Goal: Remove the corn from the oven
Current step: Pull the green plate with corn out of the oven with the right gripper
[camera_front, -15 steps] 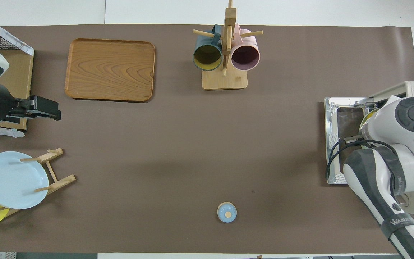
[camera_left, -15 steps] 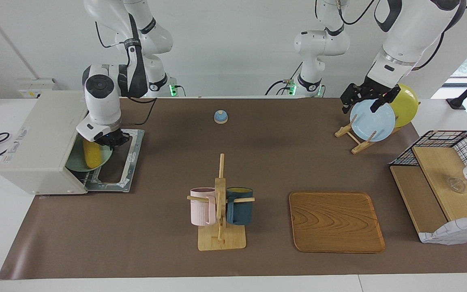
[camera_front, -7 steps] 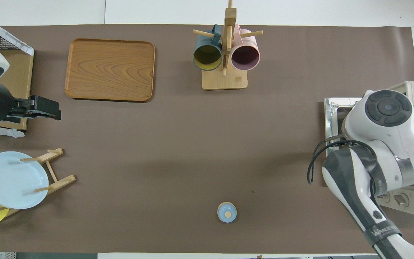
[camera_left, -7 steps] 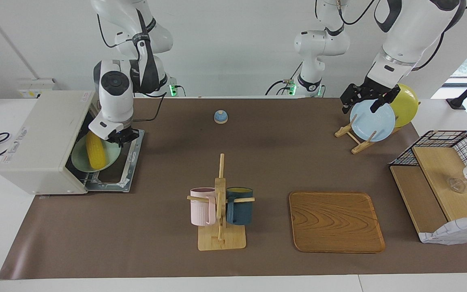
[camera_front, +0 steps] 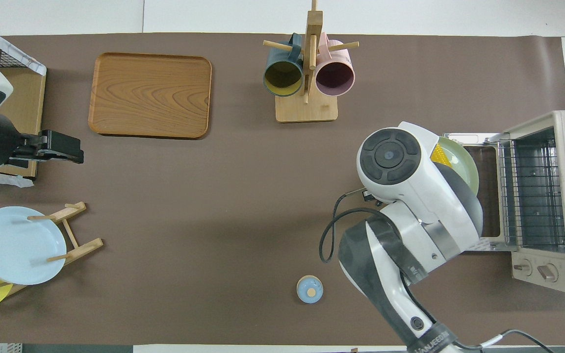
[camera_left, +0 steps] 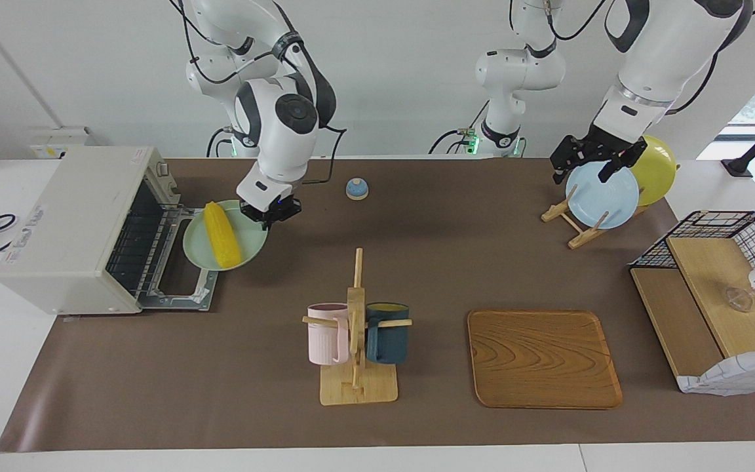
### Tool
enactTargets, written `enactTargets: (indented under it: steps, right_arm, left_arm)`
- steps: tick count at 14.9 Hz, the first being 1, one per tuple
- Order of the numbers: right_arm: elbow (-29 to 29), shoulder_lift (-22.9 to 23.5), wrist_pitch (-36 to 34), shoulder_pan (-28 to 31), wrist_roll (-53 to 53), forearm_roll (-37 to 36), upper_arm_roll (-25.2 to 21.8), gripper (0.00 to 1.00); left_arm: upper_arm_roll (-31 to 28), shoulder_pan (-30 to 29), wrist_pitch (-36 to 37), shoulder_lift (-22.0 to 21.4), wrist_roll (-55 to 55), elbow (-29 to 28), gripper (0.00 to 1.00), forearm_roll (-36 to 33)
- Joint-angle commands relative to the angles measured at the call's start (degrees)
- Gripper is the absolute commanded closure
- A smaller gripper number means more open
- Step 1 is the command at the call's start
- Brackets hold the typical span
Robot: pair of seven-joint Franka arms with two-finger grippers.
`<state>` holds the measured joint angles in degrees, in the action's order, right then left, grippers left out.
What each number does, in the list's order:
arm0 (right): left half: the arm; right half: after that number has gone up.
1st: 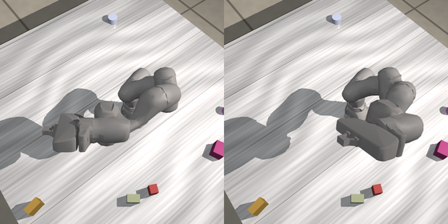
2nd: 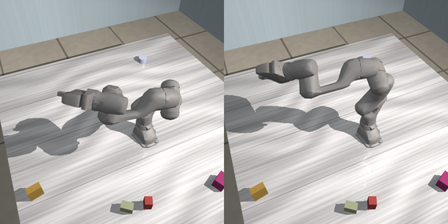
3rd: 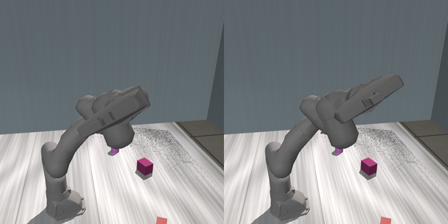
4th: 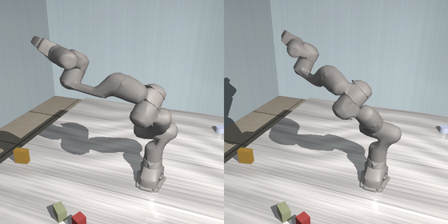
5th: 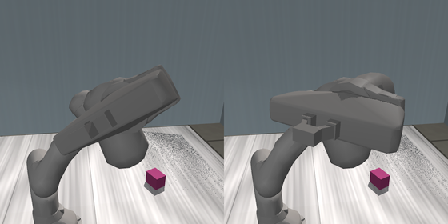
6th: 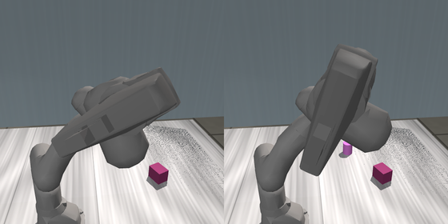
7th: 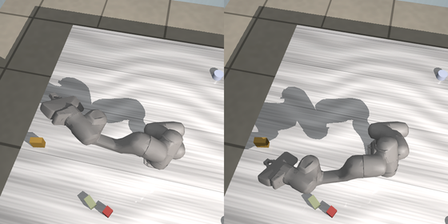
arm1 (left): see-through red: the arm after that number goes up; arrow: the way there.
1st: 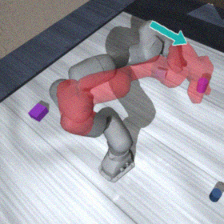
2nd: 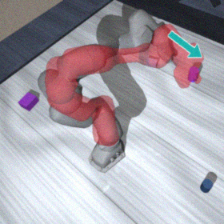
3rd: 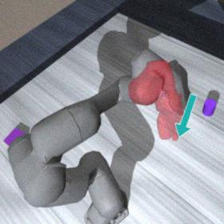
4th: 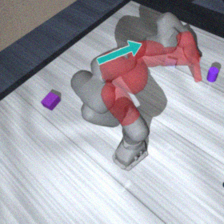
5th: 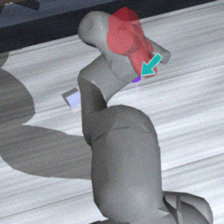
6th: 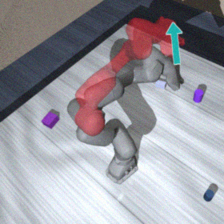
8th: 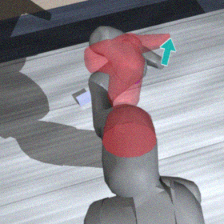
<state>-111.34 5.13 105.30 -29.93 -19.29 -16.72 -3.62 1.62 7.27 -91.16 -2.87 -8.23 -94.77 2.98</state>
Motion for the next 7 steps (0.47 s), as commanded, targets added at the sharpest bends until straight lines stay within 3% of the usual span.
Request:
enactTargets:
  steps: [1, 4, 7]
  right_arm:
    - [10.4, 8.0, -5.3, -4.9, -7.3, 0.9, -0.2, 1.0]
    - [22.6, 18.8, -8.2, -8.7, -15.4, 5.1, -0.2, 1.0]
    - [23.0, 20.9, -5.6, -10.3, -17.4, 6.4, -0.1, 1.0]
  left_arm:
    - [-0.5, 0.6, -2.5, -1.5, 0.3, -2.8, 0.0, 0.4]
    - [-0.5, 0.7, -2.3, -1.4, -0.1, -3.0, 0.0, 0.4]
    - [-0.5, 0.9, -2.2, -1.6, 0.0, -3.5, 0.0, 0.4]
